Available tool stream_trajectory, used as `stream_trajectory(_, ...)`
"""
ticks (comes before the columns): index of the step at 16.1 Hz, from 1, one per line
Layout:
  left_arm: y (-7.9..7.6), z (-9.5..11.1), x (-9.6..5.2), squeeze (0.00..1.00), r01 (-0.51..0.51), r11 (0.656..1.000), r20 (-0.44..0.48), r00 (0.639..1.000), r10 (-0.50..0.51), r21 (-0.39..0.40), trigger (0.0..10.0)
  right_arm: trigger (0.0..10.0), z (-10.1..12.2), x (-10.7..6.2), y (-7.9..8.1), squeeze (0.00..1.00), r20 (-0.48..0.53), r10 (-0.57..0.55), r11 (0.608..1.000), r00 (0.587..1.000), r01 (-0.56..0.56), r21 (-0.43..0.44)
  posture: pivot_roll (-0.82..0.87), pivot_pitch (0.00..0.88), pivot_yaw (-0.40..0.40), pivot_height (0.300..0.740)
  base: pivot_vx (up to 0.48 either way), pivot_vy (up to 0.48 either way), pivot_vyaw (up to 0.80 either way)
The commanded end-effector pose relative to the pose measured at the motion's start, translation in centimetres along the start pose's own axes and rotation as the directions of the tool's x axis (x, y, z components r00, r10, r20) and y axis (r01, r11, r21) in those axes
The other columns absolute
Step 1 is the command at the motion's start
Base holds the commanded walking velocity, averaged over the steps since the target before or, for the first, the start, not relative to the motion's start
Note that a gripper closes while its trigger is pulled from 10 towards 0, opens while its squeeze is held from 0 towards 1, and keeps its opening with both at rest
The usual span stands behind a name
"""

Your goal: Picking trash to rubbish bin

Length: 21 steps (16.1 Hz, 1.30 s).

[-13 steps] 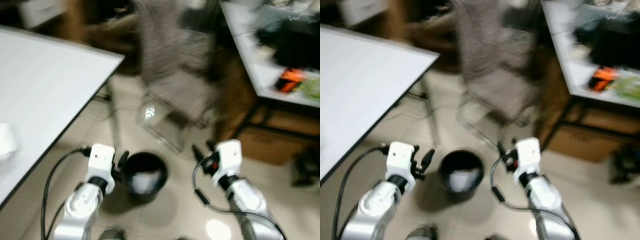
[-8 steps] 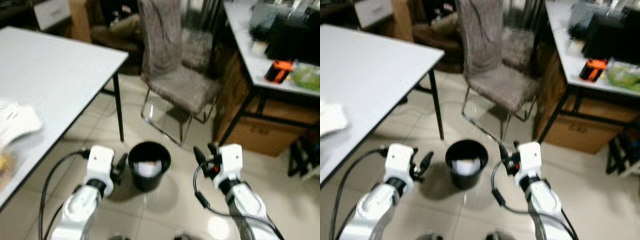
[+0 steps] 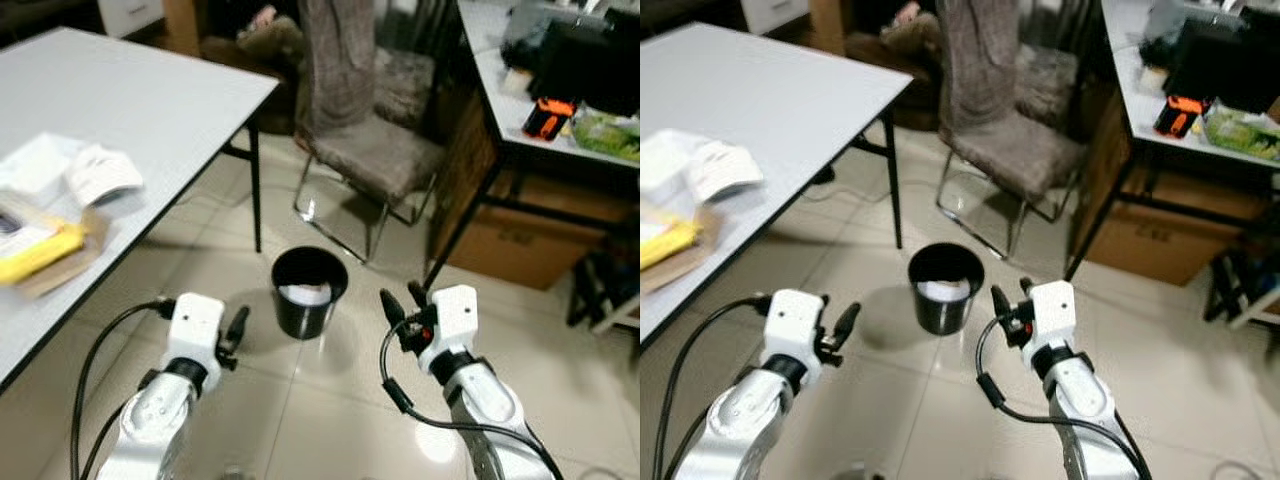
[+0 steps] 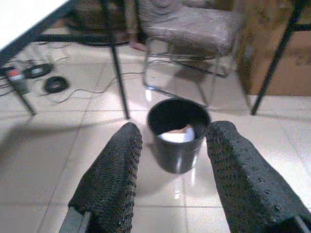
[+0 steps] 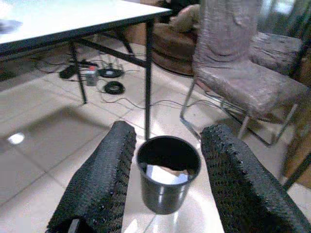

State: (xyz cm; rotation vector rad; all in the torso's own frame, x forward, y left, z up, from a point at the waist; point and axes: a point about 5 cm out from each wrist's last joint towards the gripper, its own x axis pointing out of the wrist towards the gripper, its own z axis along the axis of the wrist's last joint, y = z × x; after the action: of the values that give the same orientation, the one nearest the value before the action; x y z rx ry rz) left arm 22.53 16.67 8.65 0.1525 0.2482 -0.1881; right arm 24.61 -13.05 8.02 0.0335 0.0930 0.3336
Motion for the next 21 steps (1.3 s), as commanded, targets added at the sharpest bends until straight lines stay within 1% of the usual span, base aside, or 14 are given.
stream_trajectory(1, -0.3, 0.4, -0.1, 0.00, -0.005, 1.000, 0.024, 1.000, 0.004, 0.006, 10.0, 10.0, 0.0, -0.1, -0.4, 0.00, -0.007, -0.003, 1.000, 1.000, 0.003, -0.023, -0.01, 0.066, -0.075, 0.740, 0.000, 0.000, 0.00)
stream_trajectory(2, -0.1, 0.7, -0.1, 0.00, -0.023, 0.999, 0.040, 0.999, 0.022, 0.022, 10.0, 10.0, 0.0, 0.0, -0.3, 0.00, -0.007, 0.011, 0.999, 1.000, -0.011, -0.038, -0.01, 0.065, -0.075, 0.740, 0.000, 0.000, 0.00)
stream_trajectory(4, 0.3, 1.5, 0.0, 0.00, -0.054, 0.998, 0.076, 0.996, 0.052, 0.028, 10.0, 10.0, 0.3, 0.1, 0.0, 0.00, -0.001, 0.029, 0.999, 1.000, -0.029, -0.044, -0.01, 0.064, -0.076, 0.740, 0.000, 0.000, 0.51)
stream_trajectory(6, 0.4, 2.7, -0.1, 0.00, -0.064, 0.998, 0.119, 0.991, 0.061, 0.021, 10.0, 10.0, 1.1, 0.4, 0.3, 0.00, 0.025, 0.043, 0.998, 0.999, -0.042, -0.044, 0.00, 0.066, -0.074, 0.740, 0.000, 0.000, 0.74)
stream_trajectory(11, 0.8, 4.4, -0.4, 0.00, -0.097, 0.994, 0.177, 0.980, 0.087, 0.049, 10.0, 10.0, 2.9, 1.0, 0.3, 0.00, 0.077, 0.064, 0.996, 0.995, -0.059, -0.067, -0.01, 0.066, -0.072, 0.740, 0.000, 0.000, 0.80)
stream_trajectory(12, 1.0, 4.8, -0.6, 0.00, -0.112, 0.993, 0.187, 0.977, 0.103, 0.038, 10.0, 10.0, 3.2, 1.1, 0.3, 0.00, 0.087, 0.064, 0.996, 0.994, -0.059, -0.069, 0.00, 0.065, -0.072, 0.740, 0.000, 0.000, 0.80)
stream_trajectory(16, 1.3, 5.5, -0.7, 0.00, -0.134, 0.991, 0.197, 0.971, 0.132, -0.003, 10.0, 10.0, 4.1, 1.4, 0.2, 0.00, 0.113, 0.064, 0.996, 0.992, -0.056, -0.071, 0.00, 0.065, -0.075, 0.740, 0.000, 0.000, 0.80)
stream_trajectory(18, 1.3, 6.1, -0.5, 0.00, -0.147, 0.988, 0.221, 0.966, 0.135, 0.037, 10.0, 10.0, 4.4, 1.6, 0.4, 0.00, 0.121, 0.073, 0.995, 0.990, -0.065, -0.071, 0.00, 0.063, -0.076, 0.740, 0.000, 0.000, 0.80)
stream_trajectory(21, 1.4, 6.6, -0.1, 0.00, -0.148, 0.988, 0.210, 0.968, 0.134, 0.051, 10.0, 10.0, 4.6, 1.6, 0.4, 0.00, 0.126, 0.073, 0.995, 0.989, -0.065, -0.069, 0.00, 0.057, -0.067, 0.740, 0.000, 0.000, 0.80)
